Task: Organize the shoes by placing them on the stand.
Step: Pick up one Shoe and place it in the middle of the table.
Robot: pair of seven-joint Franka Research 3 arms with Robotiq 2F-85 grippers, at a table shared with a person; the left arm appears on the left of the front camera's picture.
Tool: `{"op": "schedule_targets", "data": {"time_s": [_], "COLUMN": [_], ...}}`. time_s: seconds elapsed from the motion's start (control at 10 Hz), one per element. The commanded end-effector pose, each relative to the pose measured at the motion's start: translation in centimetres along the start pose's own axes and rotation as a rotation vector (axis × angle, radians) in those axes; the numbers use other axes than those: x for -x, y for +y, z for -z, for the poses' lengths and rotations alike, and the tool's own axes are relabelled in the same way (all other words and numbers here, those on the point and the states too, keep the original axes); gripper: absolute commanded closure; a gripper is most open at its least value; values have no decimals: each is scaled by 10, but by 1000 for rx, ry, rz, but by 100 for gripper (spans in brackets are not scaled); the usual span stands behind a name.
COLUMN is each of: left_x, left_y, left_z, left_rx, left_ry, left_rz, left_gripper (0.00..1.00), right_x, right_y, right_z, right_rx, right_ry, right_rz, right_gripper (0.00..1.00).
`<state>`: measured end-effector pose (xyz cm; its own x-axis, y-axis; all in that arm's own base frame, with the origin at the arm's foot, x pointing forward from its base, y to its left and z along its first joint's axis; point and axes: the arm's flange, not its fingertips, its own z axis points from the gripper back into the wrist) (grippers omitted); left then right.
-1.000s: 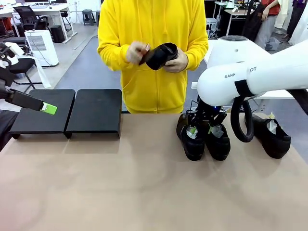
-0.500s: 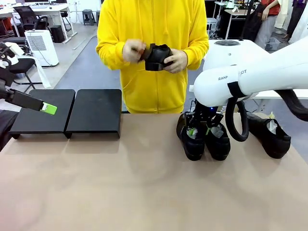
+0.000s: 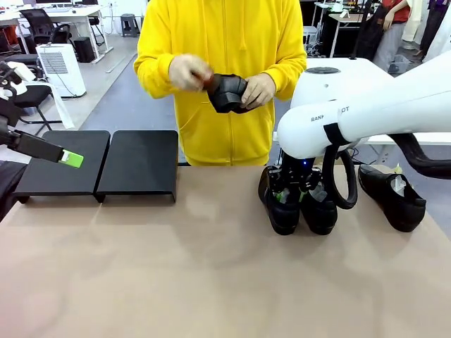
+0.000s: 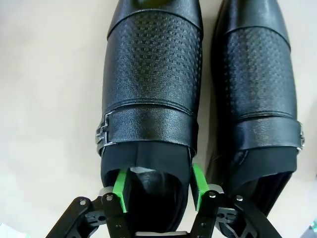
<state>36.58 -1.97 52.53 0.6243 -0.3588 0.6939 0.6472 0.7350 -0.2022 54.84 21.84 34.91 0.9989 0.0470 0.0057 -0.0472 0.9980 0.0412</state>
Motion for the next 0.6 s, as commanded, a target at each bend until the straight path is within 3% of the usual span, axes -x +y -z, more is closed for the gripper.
{"op": "schedule_targets", "data": {"time_s": [0.0,0.2,0.3,0.5], "left_x": [1,1,1,1], "left_y": [2,2,2,2], "left_z": [0,0,0,0], "left_rx": [21,21,21,21], "left_ry": [-14,-14,-14,-14], "left_rz": [10,10,10,10], "left_gripper": [0,0,0,0], "right_x": [-7,-6,-5,-3], "right_y": [6,5,5,1], "right_z": [0,0,0,2], "right_rx": [31,30,32,31], "right_ry": [-1,-6,-2,18], "right_rz": [10,12,16,27], "right_gripper": [55,91,100,100]}}
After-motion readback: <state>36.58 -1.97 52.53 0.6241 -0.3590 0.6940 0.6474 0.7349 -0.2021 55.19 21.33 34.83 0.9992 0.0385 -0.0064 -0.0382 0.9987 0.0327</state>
